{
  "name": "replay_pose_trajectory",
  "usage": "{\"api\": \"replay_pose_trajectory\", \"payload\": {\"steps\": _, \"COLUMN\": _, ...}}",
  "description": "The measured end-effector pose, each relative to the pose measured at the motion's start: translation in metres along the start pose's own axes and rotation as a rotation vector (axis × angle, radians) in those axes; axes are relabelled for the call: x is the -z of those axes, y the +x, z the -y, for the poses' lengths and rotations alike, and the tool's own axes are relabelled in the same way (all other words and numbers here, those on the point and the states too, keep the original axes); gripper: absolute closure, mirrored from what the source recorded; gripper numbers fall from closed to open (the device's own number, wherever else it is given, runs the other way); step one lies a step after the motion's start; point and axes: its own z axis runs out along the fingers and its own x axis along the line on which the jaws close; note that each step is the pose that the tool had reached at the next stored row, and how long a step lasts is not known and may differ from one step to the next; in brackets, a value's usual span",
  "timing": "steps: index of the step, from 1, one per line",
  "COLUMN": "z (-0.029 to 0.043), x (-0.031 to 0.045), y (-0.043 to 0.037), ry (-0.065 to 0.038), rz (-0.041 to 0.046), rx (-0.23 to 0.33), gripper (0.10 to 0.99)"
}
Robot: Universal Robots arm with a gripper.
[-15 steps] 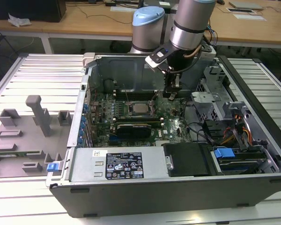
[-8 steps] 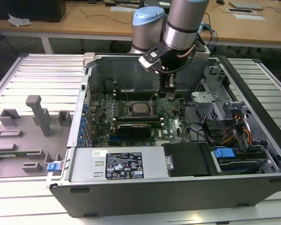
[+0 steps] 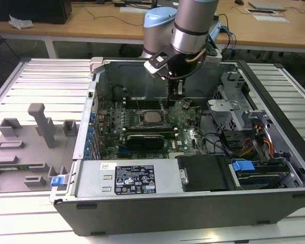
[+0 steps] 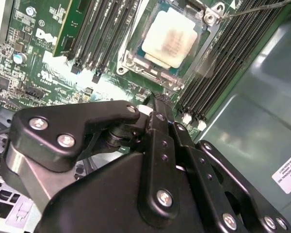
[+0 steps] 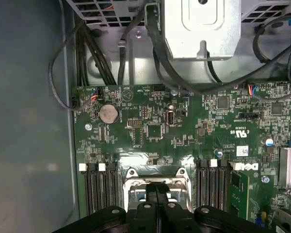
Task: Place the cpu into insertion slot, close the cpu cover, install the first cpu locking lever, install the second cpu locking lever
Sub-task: 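Close the cpu cover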
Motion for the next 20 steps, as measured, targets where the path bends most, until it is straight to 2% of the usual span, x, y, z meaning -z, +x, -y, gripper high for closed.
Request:
{"api": "replay_pose_trajectory", "payload": {"steps": 2, "z": 0.001, "x": 0.0, "y": 0.0, "ry": -0.002, "rz": 0.0002, "rx": 0.0, "gripper": 0.98}}
{"api": "replay_pose_trajectory", "payload": {"steps": 3, "z": 0.0027, "x": -0.0002, "y": 0.0, "ry": -0.012, "rz": 0.0, "rx": 0.0, "gripper": 0.98}}
{"api": "replay_pose_trajectory", "payload": {"steps": 4, "z": 0.0057, "x": -0.001, "y": -0.0001, "ry": -0.035, "rz": -0.0011, "rx": 0.001, "gripper": 0.98}}
{"api": "replay_pose_trajectory", "payload": {"steps": 5, "z": 0.0084, "x": -0.0015, "y": -0.0002, "ry": -0.052, "rz": -0.0014, "rx": 0.001, "gripper": 0.98}}
{"api": "replay_pose_trajectory", "payload": {"steps": 7, "z": 0.0136, "x": -0.0028, "y": -0.0004, "ry": -0.066, "rz": -0.002, "rx": 0.002, "gripper": 0.98}}
{"api": "replay_pose_trajectory", "payload": {"steps": 9, "z": 0.0192, "x": -0.0041, "y": -0.0013, "ry": -0.068, "rz": -0.0016, "rx": 0.002, "gripper": 0.98}}
{"api": "replay_pose_trajectory", "payload": {"steps": 11, "z": 0.028, "x": -0.0064, "y": -0.0037, "ry": -0.076, "rz": -0.0022, "rx": 0.002, "gripper": 0.98}}
{"api": "replay_pose_trajectory", "payload": {"steps": 13, "z": 0.0383, "x": -0.0096, "y": -0.0055, "ry": -0.085, "rz": -0.0022, "rx": 0.002, "gripper": 0.98}}
{"api": "replay_pose_trajectory", "payload": {"steps": 14, "z": 0.045, "x": -0.0118, "y": -0.0065, "ry": -0.089, "rz": -0.0024, "rx": 0.002, "gripper": 0.98}}
{"api": "replay_pose_trajectory", "payload": {"steps": 15, "z": 0.0486, "x": -0.0134, "y": -0.0075, "ry": -0.089, "rz": -0.0023, "rx": 0.002, "gripper": 0.98}}
{"api": "replay_pose_trajectory", "payload": {"steps": 18, "z": 0.0562, "x": -0.0222, "y": -0.0117, "ry": -0.089, "rz": -0.0026, "rx": 0.002, "gripper": 0.98}}
{"api": "replay_pose_trajectory", "payload": {"steps": 20, "z": 0.0585, "x": -0.0241, "y": -0.0122, "ry": -0.09, "rz": -0.0023, "rx": 0.002, "gripper": 0.98}}
